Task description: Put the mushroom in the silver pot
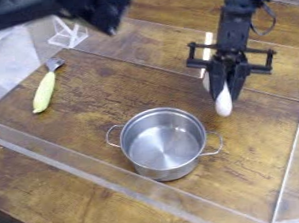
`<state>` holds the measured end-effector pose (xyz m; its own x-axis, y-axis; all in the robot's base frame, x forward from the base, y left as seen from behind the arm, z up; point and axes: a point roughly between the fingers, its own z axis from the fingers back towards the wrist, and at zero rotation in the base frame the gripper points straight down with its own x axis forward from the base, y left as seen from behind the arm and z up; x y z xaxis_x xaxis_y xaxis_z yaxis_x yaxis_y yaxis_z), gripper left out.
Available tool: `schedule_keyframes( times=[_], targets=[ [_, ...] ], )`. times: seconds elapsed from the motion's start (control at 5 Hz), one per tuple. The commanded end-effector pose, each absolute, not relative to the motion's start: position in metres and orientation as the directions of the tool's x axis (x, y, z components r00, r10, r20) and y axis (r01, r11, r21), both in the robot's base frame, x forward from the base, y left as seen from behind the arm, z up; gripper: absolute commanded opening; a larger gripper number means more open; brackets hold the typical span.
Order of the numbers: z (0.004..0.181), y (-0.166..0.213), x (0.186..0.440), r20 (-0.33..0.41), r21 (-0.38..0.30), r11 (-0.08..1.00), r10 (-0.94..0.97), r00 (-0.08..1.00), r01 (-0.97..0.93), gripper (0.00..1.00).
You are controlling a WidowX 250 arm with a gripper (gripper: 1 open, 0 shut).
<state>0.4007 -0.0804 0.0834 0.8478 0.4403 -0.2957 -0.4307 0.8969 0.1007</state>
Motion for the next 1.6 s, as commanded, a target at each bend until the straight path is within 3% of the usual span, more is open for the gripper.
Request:
schedule_keyframes(
  times=[0.0, 0.2, 0.4, 1.0, 1.4],
  targets=[
    [0.152, -0.06, 0.389, -0.199, -0.022, 0.886, 0.45, 0.87, -0.463, 0.0],
    [0.176, -0.054, 0.379, -0.188, -0.076, 0.881, 0.446, 0.875, -0.466, 0.0],
    [0.174, -0.046, 0.359, -0.187, -0.102, 0.873, 0.454, 0.871, -0.477, 0.0],
    [0.155, -0.028, 0.288, -0.21, -0.143, 0.822, 0.519, 0.829, -0.551, 0.0],
    [0.131, -0.041, 0.283, -0.275, -0.183, 0.831, 0.469, 0.839, -0.525, 0.0]
  ],
)
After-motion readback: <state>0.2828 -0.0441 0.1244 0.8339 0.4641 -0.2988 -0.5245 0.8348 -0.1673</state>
